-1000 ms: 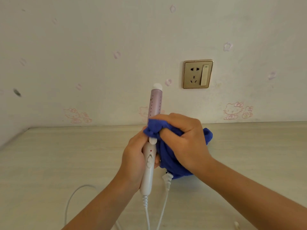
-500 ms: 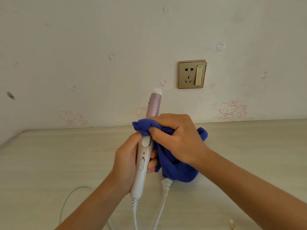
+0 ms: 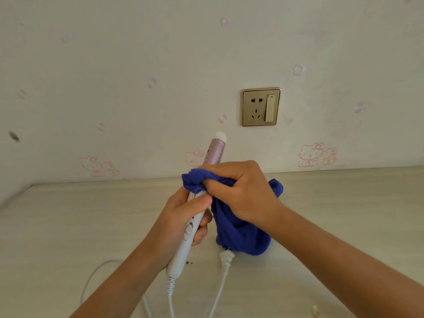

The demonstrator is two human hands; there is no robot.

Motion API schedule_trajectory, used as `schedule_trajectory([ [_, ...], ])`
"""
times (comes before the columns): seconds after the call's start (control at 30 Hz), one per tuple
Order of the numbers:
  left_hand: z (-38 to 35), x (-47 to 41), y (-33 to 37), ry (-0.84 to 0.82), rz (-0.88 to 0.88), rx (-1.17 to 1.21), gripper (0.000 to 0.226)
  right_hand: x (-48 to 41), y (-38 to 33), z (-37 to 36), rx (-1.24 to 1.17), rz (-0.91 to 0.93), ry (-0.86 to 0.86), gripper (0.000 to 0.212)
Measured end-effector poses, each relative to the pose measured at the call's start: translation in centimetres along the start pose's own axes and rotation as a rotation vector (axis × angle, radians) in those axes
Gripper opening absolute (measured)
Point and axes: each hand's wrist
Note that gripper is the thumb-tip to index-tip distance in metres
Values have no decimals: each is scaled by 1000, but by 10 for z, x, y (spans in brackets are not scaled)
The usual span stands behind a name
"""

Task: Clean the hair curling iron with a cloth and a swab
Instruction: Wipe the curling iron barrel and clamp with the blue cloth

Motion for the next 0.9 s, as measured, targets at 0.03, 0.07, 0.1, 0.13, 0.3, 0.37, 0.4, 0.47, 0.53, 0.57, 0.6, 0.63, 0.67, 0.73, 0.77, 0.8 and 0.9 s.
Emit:
schedule_trajectory([
  [0.03,1,1,-1,-10,0,-21,27,-2,2,2,16,-12,49,28],
  [0.07,2,3,-2,-28,-1,-44,35,-6,4,6,19,-31,122,28],
  [0.1,2,4,-4,-47,-4,-65,41,-10,7,13,12,-55,200,29],
  [0.13,1,6,-5,-65,-8,-83,42,-14,9,21,4,-77,267,31],
  [0.3,4,5,-8,-87,-43,-120,36,-14,11,31,18,-79,272,32],
  [0.37,6,4,-7,-60,-53,-97,34,-6,5,19,-16,-17,90,33],
  [0.4,8,3,-6,-41,-60,-78,30,-2,2,10,-37,1,-9,33],
  [0.47,12,3,-5,-19,-76,-76,21,2,-1,-1,-21,1,-105,31],
  [0.53,13,5,-6,-43,-90,-121,26,-2,1,2,61,-16,-7,29],
  [0.57,12,6,-7,-58,-100,-145,30,-5,1,7,72,-34,79,29],
  [0.6,10,6,-8,-67,-106,-164,31,-9,3,14,56,-52,163,30],
  [0.63,9,6,-9,-75,-111,-180,29,-13,4,23,35,-61,225,31],
  [0.67,7,6,-9,-81,-114,-198,28,-16,5,30,23,-68,257,31],
  [0.73,6,5,-7,-82,-125,-232,27,-16,6,35,32,-76,220,30],
  [0.77,7,4,-7,-81,-130,-240,25,-14,5,32,27,-69,159,31],
  [0.8,7,4,-6,-68,-132,-232,20,-10,3,26,16,-55,82,32],
  [0.9,13,4,-5,-28,-148,-180,7,2,-4,1,10,-18,-102,31],
])
Point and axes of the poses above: each hand's wrist, its own x-axis away from the middle knuckle, its own z-axis out of the back of the hand, y = z × x, and after that the axes turned 8 degrees about x, right-handed
